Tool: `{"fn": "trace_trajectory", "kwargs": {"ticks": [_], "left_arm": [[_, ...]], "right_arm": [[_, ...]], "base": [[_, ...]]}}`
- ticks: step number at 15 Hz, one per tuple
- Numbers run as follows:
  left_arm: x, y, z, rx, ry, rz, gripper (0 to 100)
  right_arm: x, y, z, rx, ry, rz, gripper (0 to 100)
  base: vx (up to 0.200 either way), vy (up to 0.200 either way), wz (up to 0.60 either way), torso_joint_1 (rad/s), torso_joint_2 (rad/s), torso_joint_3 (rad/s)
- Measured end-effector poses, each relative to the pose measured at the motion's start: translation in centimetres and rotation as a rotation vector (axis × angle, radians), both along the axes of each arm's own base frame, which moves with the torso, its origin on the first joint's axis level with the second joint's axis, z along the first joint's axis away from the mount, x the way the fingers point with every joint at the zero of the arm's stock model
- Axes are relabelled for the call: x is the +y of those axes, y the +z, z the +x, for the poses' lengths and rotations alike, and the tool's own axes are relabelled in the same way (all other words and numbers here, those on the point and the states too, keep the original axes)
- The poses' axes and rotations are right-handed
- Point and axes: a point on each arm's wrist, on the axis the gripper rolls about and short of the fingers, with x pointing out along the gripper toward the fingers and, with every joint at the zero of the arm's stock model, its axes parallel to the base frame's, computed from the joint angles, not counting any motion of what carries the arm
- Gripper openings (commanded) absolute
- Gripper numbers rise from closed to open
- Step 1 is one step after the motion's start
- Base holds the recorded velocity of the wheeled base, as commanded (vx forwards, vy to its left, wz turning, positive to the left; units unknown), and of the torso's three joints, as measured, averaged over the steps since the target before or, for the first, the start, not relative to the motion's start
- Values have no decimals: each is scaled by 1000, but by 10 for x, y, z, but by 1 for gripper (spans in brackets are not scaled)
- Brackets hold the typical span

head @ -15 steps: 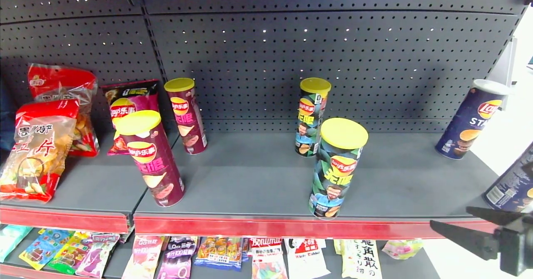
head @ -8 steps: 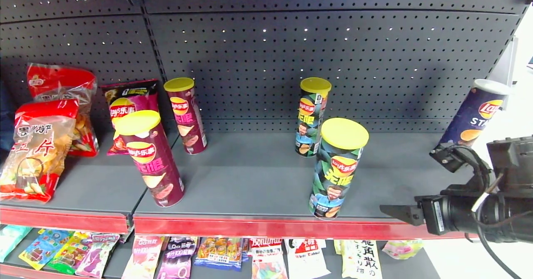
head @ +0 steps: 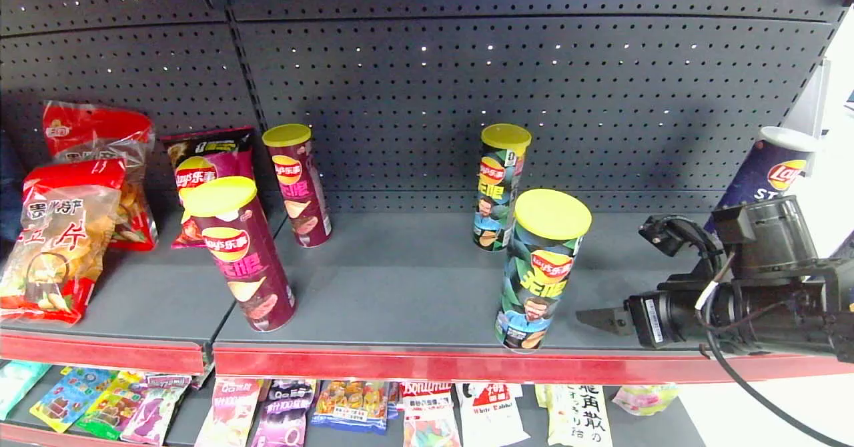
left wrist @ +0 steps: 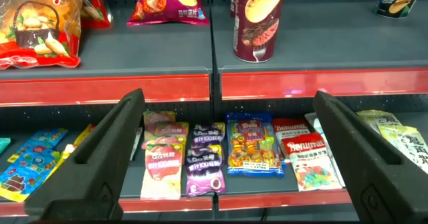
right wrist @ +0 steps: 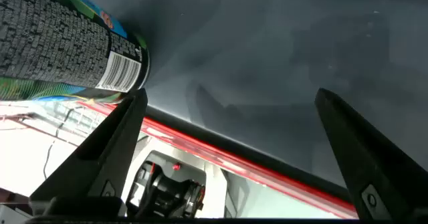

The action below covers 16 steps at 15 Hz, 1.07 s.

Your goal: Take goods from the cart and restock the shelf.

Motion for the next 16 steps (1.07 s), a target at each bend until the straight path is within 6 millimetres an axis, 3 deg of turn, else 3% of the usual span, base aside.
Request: {"fn": "trace_trajectory", "kwargs": {"ticks": [16], "left_arm": [[0, 0, 0, 0, 0, 0, 100]], "right_arm": [[27, -11, 14, 11, 56, -26, 100]], "base": [[0, 0, 0, 0, 0, 0]]}}
